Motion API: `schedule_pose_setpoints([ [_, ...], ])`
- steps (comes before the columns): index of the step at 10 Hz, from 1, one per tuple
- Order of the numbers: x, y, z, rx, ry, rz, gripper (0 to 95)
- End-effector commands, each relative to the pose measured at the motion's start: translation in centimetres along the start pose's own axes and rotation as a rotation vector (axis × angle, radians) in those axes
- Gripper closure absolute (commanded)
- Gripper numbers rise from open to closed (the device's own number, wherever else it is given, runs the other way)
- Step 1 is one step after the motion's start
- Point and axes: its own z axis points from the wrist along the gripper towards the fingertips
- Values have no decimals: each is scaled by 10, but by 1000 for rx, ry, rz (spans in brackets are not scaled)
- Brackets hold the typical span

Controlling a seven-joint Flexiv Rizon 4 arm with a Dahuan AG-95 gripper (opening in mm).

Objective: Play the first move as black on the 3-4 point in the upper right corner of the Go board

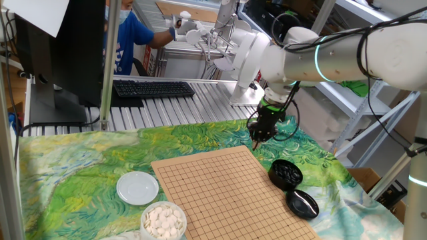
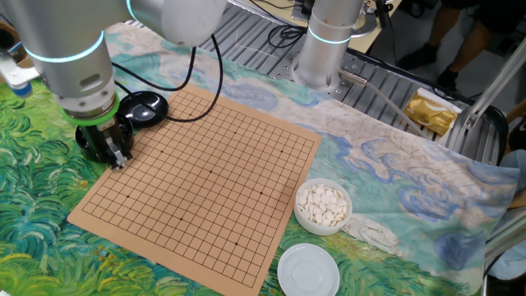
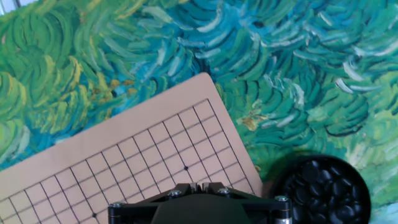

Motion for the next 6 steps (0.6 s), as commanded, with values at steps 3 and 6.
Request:
schedule_pose_setpoints([
  [3, -6, 4, 8, 18, -25, -15, 950],
  [6, -12, 6, 16, 26, -41, -22, 950],
])
